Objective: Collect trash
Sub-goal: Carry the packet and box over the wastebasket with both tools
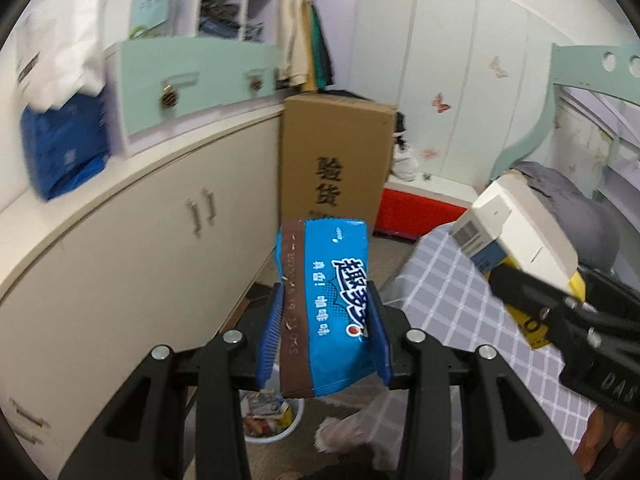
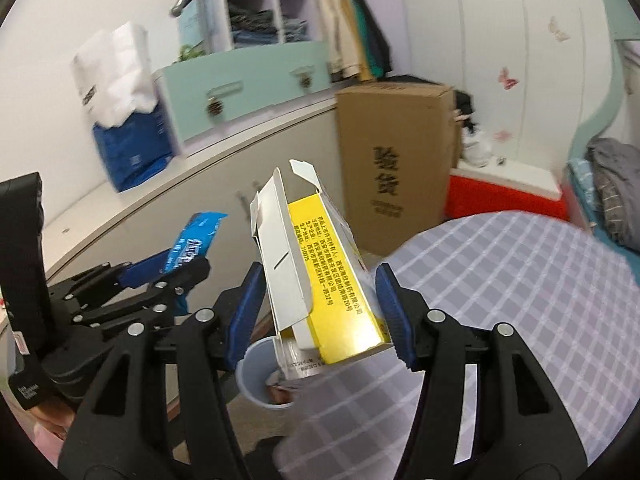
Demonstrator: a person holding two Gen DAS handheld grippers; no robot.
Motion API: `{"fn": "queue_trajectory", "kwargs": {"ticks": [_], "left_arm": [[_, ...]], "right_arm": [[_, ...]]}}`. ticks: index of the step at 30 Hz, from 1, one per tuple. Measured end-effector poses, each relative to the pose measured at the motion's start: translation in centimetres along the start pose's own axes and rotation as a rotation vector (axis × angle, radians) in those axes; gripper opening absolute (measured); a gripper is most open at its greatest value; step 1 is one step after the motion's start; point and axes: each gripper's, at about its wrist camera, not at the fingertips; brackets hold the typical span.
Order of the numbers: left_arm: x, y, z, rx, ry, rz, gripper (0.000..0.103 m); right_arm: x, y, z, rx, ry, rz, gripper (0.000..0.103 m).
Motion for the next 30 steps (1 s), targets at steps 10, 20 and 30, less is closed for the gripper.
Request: {"fn": "queue_trajectory", "kwargs": {"ticks": [10,20,30], "left_arm": [[3.9,-3.8,-8.8,-0.103,0.074,-0.123,0.039],[9.1,-5.6,-13.8,-0.167,0.128,-0.228,0.039],[12.4,-6.2,-17.5,-0.225,0.184,-0.281,0.039]], "right_arm": [[7.4,-2.2,-7.2,-0.062,0.063,-0.117,0.056],[15.6,-3.7,-10.3,-0.057,0.068,-0.228,0.056],[20.7,-3.3,-10.8,-0.019,0.082,-0.253,0.057]]}}
Point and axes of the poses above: each gripper's, at about its wrist camera, not at the fingertips, and x roughly the way its jaws point, z to its right, y to its top, and after that the axes turned 12 degrees about -z, right-handed
